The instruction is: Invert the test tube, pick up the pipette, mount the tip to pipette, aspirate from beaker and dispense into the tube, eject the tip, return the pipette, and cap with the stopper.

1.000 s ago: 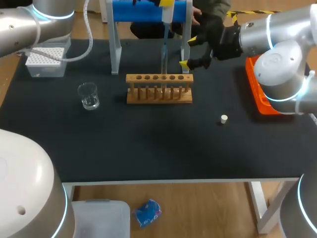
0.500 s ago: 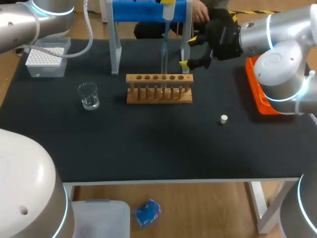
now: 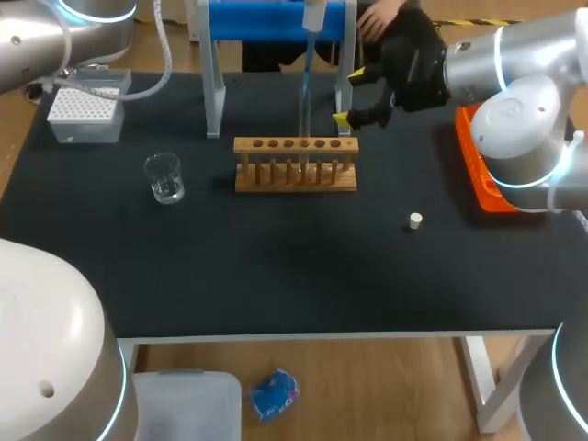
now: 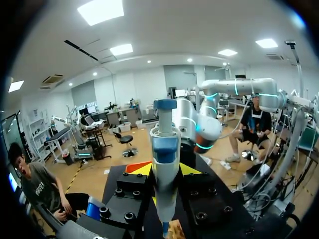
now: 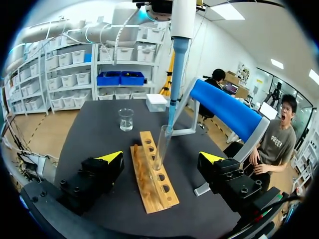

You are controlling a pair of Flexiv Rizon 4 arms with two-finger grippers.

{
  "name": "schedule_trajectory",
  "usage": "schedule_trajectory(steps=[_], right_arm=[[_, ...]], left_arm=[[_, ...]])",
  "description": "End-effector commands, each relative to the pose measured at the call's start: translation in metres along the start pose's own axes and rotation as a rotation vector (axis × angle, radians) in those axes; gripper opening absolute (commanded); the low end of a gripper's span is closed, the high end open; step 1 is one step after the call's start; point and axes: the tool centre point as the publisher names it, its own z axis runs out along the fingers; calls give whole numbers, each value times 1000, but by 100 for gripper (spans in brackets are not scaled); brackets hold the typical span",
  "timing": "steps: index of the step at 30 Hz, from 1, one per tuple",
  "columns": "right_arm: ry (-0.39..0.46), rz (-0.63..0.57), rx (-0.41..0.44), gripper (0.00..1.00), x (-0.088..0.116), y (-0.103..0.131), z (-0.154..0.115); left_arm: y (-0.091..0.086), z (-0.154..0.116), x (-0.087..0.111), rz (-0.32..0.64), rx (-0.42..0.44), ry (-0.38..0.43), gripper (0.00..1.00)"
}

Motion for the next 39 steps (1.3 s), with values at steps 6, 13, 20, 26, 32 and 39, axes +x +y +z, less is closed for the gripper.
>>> schedule_trajectory(steps=[6,13,20,26,32,39], right_arm=[[0,0,1,100,0,0,0],[0,0,1,100,0,0,0],[0,0,1,100,0,0,0],[0,0,1,100,0,0,0],[0,0,1,100,0,0,0],[0,0,1,100,0,0,0]], left_arm=[[-8,1,1,7,-11,-6,0],[-13,0,1,14,-20,-6,0],[-18,0,1,18,-34,0,0],[-23,-2,2,21,-41,-1,0],[-27,-3,4,19,-41,-3,0],[-31,-5,8,-16,-46,-2,0]])
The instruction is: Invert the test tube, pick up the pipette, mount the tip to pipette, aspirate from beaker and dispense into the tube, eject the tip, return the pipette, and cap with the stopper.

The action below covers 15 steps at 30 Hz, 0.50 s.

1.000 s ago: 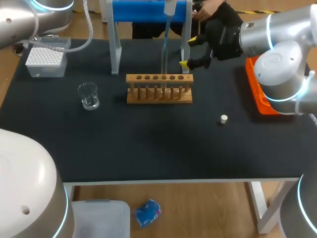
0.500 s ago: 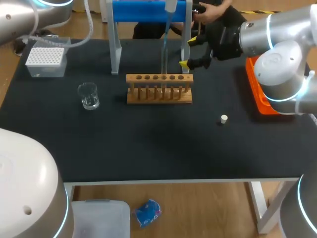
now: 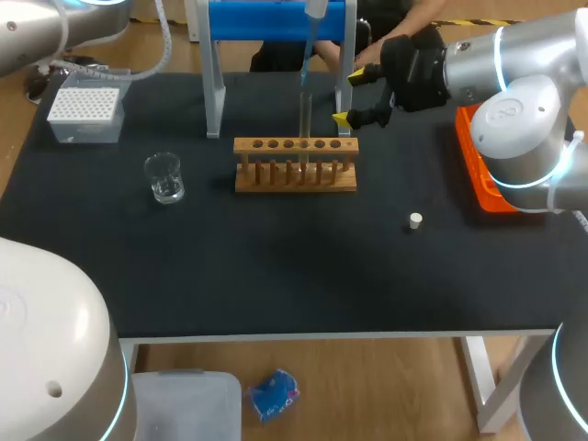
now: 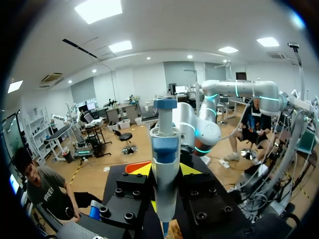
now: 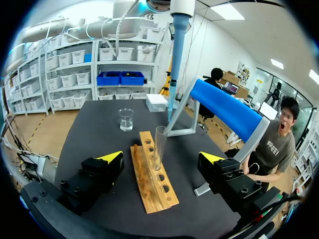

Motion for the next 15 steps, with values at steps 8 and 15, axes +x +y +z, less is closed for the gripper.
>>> schedule_trajectory(steps=[8,15], right_arm=[[0,0,1,100,0,0,0],[0,0,1,100,0,0,0]], left_arm=[[-6,-23,24,-34,-21,-35,0],[5,-39,53,-61,2,-63,0]])
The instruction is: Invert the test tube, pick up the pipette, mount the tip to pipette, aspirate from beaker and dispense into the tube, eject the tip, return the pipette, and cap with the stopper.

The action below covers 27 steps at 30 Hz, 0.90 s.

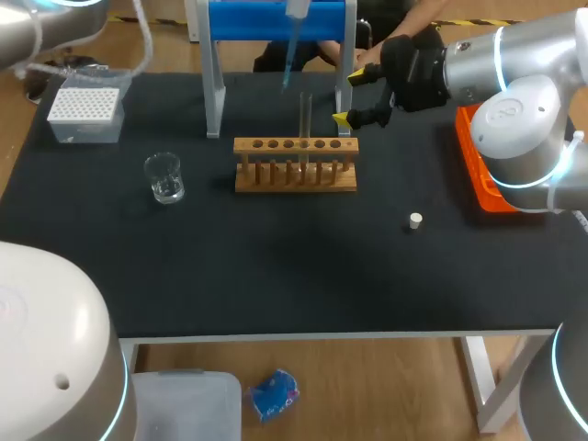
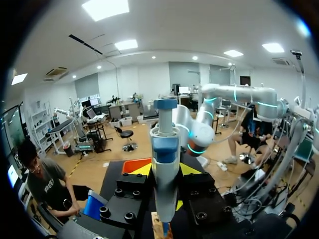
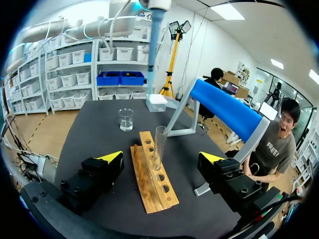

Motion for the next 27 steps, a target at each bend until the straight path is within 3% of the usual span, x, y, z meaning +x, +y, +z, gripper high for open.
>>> schedule_trajectory(steps=[1,10,21,27], right_arm=[[0,0,1,100,0,0,0],[0,0,1,100,0,0,0],[0,0,1,100,0,0,0],[32,-56,-75,100,30,-4,-27]], left_arm=[[11,-12,32,-14,7,-44,0],[37,-25,75,-51,23,-65,0],[37,-25,75,-51,23,-65,0],[45,-23,99,-47,48,-57,0]])
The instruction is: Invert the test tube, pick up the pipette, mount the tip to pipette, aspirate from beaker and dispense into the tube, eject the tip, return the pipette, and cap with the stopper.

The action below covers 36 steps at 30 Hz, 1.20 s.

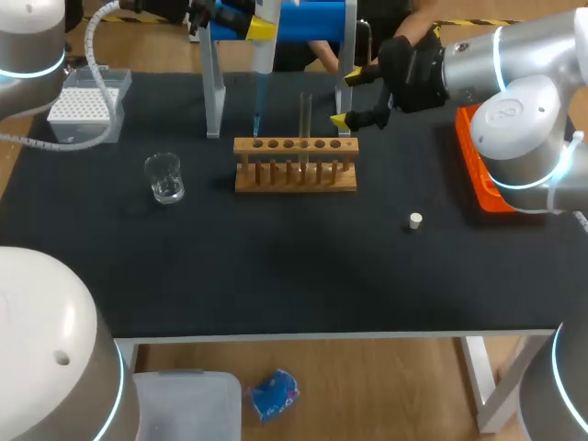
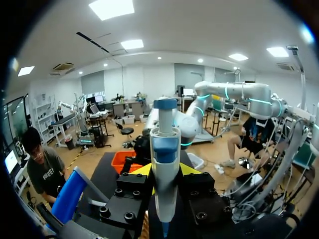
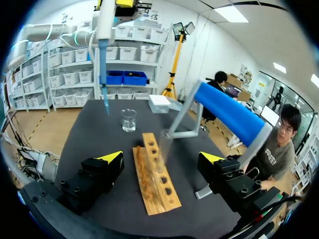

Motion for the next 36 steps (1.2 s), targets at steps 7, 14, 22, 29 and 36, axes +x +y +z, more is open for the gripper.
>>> schedule_trajectory(steps=[7,14,22,29,36], right_arm=[[56,6,-212,100,62,-30,-58],[146,19,-331,100,89,-28,-61],[146,19,-331,100,89,-28,-61],[172,7,-409,100,93,-9,-48],[223,-28,-506,100,105,23,-36]], left_arm=[[14,9,46,-10,42,-18,0],[14,18,55,0,53,-7,0],[14,18,55,0,53,-7,0],[25,30,61,3,87,-4,0],[33,34,60,-10,102,16,0]])
